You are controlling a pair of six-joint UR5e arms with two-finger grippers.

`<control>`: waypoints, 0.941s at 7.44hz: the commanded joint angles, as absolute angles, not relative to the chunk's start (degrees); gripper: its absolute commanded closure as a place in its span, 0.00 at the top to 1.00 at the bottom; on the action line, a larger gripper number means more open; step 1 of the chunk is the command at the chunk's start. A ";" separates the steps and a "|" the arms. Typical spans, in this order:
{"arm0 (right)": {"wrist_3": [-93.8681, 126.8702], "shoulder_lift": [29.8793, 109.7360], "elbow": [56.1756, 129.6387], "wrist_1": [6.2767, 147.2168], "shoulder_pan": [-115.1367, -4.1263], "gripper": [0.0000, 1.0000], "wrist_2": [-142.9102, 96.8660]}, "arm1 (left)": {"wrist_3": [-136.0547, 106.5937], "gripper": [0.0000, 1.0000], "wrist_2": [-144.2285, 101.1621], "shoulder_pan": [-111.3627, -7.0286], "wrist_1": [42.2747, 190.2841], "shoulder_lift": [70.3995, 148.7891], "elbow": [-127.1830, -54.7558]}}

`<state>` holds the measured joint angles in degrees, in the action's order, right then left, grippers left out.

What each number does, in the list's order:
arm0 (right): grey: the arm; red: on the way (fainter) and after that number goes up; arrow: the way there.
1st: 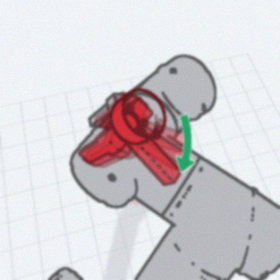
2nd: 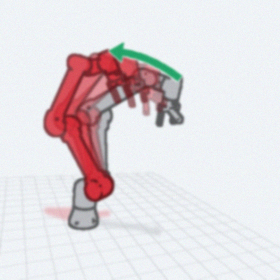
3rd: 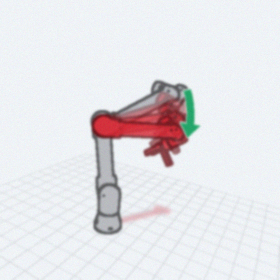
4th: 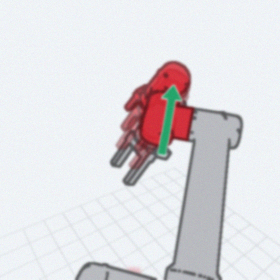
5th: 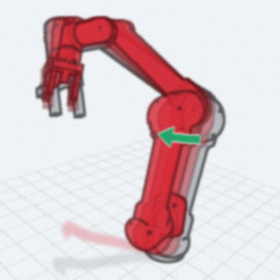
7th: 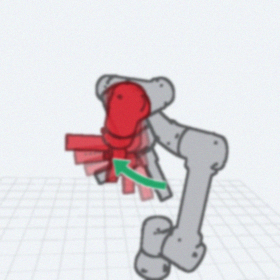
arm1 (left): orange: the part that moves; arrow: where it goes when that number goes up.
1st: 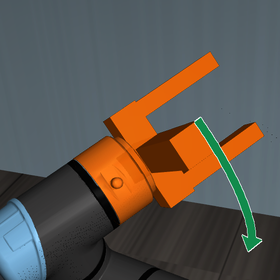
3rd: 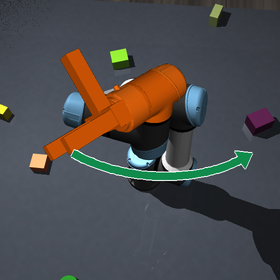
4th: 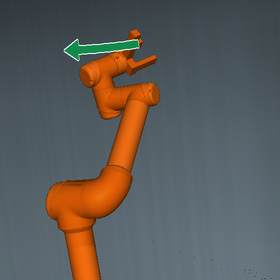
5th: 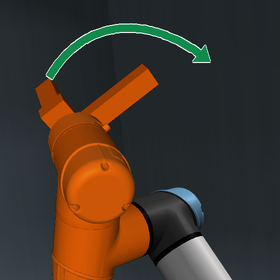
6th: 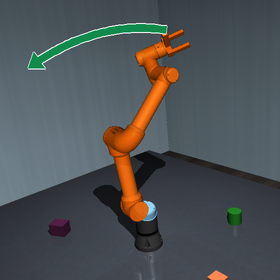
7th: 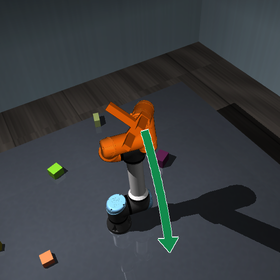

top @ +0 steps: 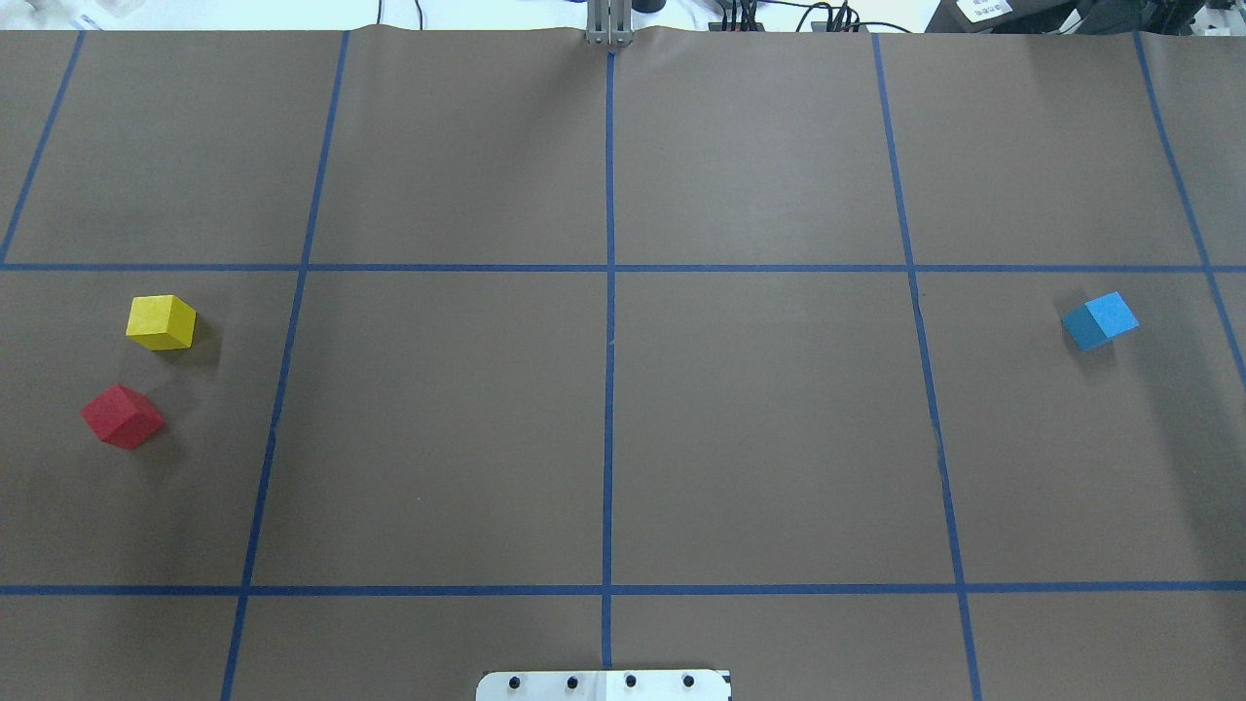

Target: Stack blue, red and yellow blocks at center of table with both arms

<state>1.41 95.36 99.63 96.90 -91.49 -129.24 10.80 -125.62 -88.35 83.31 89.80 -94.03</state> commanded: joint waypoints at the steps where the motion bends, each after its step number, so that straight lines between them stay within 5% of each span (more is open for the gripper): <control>1: 1.15 95.45 99.49 96.68 -91.49 0.99 -129.81 | 10.98 1.00 -125.60 -88.42 83.58 89.65 -93.96; 7: 1.75 94.32 99.58 96.15 -91.49 0.99 -128.66 | 10.99 1.00 -125.60 -88.33 83.50 90.35 -94.04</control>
<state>1.36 95.09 99.58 96.18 -91.49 -128.47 10.94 -125.60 -88.29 83.57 89.92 -94.08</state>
